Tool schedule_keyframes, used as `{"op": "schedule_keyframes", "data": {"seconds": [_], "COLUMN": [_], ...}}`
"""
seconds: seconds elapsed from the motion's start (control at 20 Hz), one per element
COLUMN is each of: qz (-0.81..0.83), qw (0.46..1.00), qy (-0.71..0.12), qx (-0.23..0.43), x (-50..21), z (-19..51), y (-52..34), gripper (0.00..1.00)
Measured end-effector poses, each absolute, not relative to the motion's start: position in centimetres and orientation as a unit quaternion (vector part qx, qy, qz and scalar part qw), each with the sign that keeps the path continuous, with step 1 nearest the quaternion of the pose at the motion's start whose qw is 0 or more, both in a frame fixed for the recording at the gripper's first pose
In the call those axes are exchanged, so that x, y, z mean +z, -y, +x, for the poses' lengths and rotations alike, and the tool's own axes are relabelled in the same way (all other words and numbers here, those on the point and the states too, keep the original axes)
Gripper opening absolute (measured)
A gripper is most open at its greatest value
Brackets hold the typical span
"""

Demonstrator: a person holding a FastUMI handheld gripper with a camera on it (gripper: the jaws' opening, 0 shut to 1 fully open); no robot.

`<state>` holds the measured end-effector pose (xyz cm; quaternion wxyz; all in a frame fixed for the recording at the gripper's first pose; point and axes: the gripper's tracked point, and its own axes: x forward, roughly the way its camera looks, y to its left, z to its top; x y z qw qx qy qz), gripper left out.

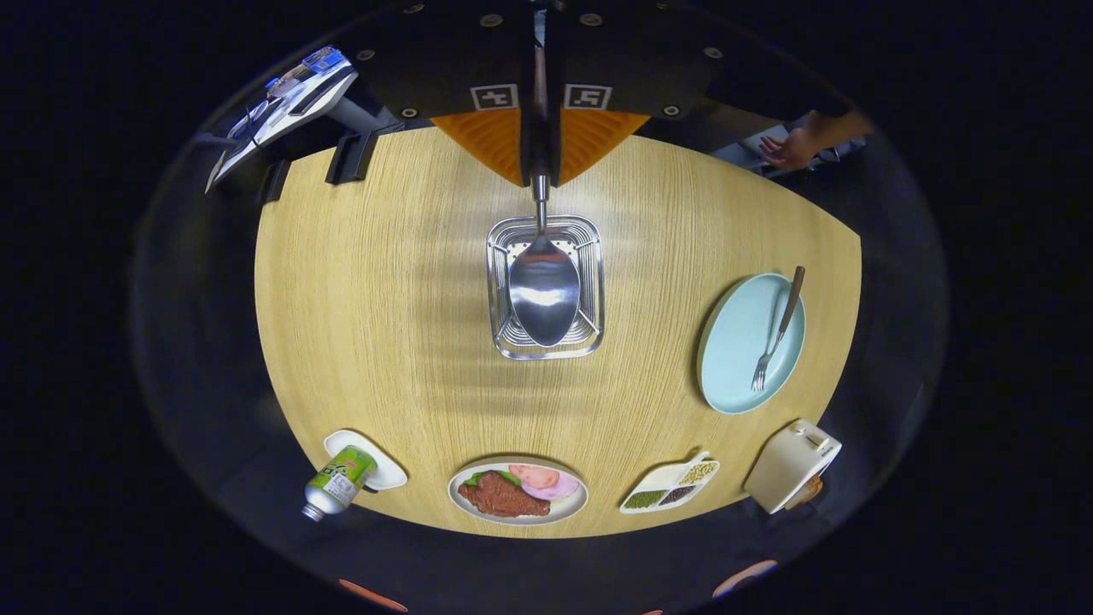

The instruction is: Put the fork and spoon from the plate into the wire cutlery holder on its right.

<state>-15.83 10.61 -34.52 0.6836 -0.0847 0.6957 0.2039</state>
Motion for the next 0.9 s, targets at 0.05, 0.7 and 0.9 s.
{"op": "schedule_keyframes", "data": {"seconds": [0.05, 0.7, 0.9], "qz": [-0.086, -0.113, -0.091], "qw": [0.676, 0.618, 0.634], "qy": [-0.703, -0.743, -0.734], "qx": [0.205, 0.232, 0.225], "x": [-34.8, -36.9, -35.7], "z": [-15.7, -14.0, -12.7], "y": [-10.4, -9.8, -10.1], "gripper": [0.05, 0.1, 0.12]}}
